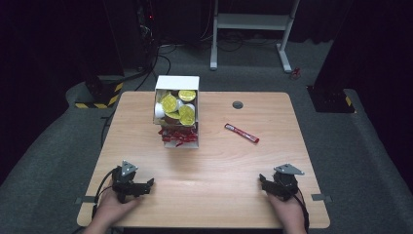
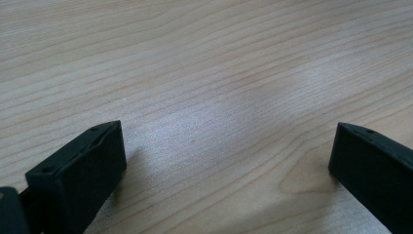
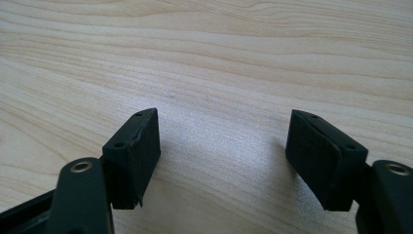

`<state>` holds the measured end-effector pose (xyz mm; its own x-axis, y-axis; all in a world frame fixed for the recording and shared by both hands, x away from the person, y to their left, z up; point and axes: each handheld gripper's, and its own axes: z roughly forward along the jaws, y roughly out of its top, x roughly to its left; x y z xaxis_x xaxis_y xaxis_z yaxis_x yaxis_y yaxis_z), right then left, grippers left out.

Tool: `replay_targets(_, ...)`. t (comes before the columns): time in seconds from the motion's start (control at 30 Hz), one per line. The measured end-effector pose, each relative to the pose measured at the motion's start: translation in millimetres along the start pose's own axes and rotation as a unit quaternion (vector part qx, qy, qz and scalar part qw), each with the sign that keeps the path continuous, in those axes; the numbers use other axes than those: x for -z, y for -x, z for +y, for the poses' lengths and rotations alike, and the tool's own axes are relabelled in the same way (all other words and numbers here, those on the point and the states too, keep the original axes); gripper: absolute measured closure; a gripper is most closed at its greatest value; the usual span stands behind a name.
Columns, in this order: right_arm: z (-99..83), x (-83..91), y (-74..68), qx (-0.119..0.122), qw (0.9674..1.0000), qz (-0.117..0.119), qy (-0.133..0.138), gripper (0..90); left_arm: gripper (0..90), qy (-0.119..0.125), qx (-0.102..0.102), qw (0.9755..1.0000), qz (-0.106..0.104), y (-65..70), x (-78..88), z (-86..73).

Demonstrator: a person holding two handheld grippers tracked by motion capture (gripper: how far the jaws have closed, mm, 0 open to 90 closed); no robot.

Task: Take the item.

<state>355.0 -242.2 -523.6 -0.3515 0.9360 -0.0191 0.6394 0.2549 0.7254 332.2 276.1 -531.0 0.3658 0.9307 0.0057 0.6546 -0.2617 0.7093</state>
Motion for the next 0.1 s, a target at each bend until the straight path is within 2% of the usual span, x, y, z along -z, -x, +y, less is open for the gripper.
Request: replay_targets(0.1, -0.4, 0.3, -0.9, -0.001, 1.0, 0.002, -0.002, 25.4, 0.5, 0.0, 0.0, 1.0, 0.0, 0.0, 0.0, 0.0)
